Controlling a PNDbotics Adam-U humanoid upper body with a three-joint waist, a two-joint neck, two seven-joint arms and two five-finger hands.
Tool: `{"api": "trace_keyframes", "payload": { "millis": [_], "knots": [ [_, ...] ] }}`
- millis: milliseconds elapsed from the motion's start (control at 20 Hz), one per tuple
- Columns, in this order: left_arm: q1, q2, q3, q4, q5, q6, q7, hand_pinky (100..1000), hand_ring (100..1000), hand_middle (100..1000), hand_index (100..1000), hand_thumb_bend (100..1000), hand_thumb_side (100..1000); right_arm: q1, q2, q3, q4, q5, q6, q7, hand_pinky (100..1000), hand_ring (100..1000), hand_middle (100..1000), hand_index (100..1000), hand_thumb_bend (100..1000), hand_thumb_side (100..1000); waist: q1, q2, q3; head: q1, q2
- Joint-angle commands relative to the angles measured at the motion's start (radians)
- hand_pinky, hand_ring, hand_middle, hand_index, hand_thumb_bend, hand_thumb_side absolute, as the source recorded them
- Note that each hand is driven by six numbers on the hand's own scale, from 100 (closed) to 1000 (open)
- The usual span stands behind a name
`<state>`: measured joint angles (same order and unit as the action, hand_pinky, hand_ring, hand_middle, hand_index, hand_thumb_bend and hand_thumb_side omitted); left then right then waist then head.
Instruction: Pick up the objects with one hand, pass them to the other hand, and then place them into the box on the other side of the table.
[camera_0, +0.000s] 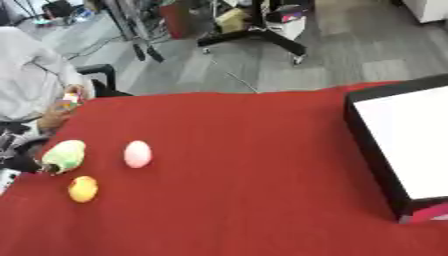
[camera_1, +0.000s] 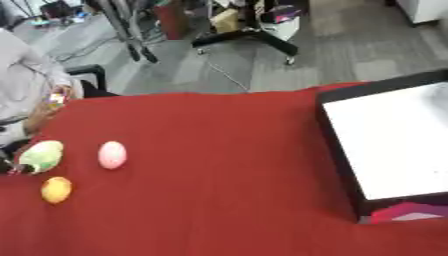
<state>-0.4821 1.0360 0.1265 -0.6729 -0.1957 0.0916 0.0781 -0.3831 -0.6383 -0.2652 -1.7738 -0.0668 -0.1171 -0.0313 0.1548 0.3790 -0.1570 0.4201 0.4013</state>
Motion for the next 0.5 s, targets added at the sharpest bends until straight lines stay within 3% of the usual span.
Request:
{"api": "trace_keyframes", "payload": {
  "millis": [50,500],
  "knots": [
    [-0.002,0.038,0.010,0.004,-0.003,-0.003,0.010,931,924,850,882,811,100,-0.011,-0.026,-0.005,-0.023,0.006,-0.002,0.002,942,1000,1000,965,584,382,0.012,0.002,-0.001,0.021,-0.016],
    [-0.009,0.032,0.009,-0.010,0.017,-0.013,0.015,938,922,849,878,806,100,-0.012,-0.024,-0.005,-0.022,0.010,-0.002,0.003,943,1000,1000,965,582,381,0.011,0.010,0.003,0.035,-0.024]
  ]
}}
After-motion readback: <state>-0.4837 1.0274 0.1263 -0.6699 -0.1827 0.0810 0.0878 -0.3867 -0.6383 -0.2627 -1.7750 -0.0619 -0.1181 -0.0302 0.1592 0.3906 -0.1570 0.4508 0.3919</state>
